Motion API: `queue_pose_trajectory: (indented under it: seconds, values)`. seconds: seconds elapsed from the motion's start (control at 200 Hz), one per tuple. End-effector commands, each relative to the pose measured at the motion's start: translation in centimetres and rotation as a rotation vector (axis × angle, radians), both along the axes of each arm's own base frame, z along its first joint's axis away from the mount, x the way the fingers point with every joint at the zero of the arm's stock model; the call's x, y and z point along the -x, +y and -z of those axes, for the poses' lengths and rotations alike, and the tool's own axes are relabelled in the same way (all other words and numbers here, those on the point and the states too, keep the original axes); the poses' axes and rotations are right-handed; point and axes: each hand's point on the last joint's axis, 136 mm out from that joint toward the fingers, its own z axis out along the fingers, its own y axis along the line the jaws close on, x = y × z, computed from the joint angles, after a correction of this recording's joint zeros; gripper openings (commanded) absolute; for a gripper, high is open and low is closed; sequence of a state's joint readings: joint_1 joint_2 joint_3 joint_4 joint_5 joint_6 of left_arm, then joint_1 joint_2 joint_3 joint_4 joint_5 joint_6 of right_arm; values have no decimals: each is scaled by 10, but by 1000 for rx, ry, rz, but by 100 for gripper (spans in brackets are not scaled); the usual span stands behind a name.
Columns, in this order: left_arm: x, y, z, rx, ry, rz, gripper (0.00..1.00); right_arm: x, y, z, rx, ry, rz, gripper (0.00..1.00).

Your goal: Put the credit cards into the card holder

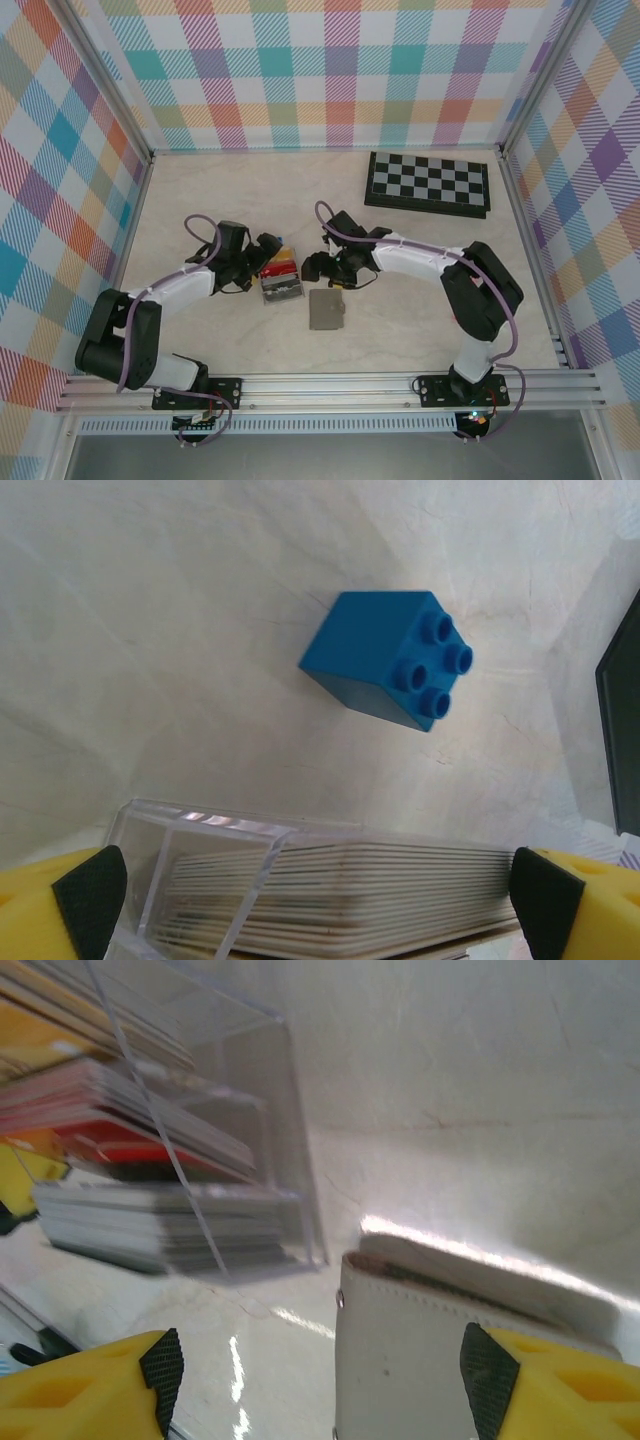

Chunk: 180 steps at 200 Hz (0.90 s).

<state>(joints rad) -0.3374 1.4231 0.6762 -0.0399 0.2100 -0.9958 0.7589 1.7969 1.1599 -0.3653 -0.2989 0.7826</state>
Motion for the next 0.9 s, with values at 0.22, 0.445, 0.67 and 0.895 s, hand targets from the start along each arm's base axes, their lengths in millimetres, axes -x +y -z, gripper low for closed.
queue_pose_trajectory:
  seconds: [0.22, 0.445, 0.67, 0.895]
  values:
    - [-27, -59, -17, 45, -50, 79, 100, -38, -3, -10, -232, 49, 116, 68]
    - [-45, -105, -18, 68, -56, 150, 100, -51, -24, -8, -301, 75, 197, 62]
    - [-65, -150, -17, 110, -57, 224, 100, -62, -51, -6, -319, 74, 293, 58]
    - [-83, -202, -18, 143, -49, 319, 100, -69, -86, -10, -309, 56, 411, 58]
